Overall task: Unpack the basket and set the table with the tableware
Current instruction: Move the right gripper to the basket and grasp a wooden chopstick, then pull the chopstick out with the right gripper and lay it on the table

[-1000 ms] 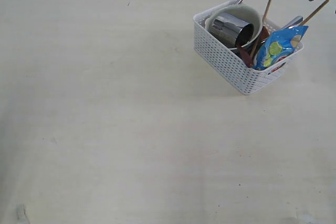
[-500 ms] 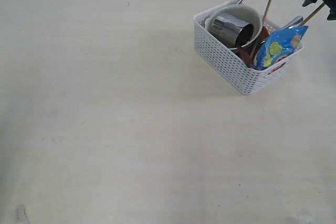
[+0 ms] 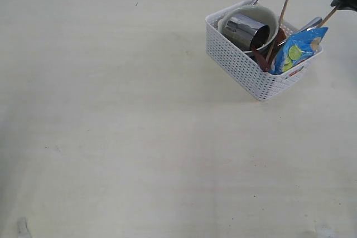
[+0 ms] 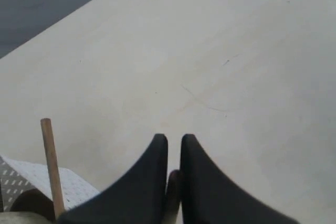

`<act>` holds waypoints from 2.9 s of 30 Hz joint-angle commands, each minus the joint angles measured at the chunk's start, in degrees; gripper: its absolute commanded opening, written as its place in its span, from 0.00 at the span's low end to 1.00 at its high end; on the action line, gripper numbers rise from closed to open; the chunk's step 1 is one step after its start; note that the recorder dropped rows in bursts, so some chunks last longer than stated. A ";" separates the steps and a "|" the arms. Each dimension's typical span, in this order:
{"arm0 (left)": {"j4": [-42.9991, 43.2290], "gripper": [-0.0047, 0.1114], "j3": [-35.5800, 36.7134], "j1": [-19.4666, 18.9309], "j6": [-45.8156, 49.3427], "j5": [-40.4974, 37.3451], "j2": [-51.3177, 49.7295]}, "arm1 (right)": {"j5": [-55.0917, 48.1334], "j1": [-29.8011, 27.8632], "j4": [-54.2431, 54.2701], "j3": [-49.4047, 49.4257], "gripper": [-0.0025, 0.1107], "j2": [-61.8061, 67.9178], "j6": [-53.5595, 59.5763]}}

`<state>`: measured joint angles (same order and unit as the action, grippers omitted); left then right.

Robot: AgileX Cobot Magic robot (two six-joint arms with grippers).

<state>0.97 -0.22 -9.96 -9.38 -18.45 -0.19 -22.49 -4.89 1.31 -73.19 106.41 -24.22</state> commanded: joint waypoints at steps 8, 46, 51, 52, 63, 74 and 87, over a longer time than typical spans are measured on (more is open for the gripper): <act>-0.16 0.04 0.22 -0.17 0.11 0.17 0.19 | 3.09 -0.20 -1.31 -0.06 0.02 -0.59 0.89; -0.16 0.04 0.22 -0.17 0.11 0.17 0.19 | -16.31 13.01 0.25 -13.23 0.02 -25.58 18.30; -0.16 0.04 0.22 -0.17 0.11 0.17 0.19 | -21.38 21.59 3.60 -13.83 0.02 -21.96 18.05; -0.16 0.04 0.22 -0.17 0.11 0.17 0.19 | -23.80 24.39 4.71 -13.83 0.02 -19.69 17.60; -0.16 0.04 0.22 -0.17 0.11 0.17 0.19 | -22.56 32.51 8.99 -3.71 0.02 1.00 11.55; -0.16 0.04 0.22 -0.17 0.11 0.17 0.19 | -20.82 32.51 8.82 -0.64 0.02 2.41 11.55; 0.24 0.04 0.22 -0.17 0.11 0.17 0.19 | -19.51 32.51 5.56 -0.64 0.02 2.65 9.64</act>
<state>0.97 -0.22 -9.96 -9.38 -18.45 -0.19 -43.16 27.64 9.17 -73.88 108.94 -13.23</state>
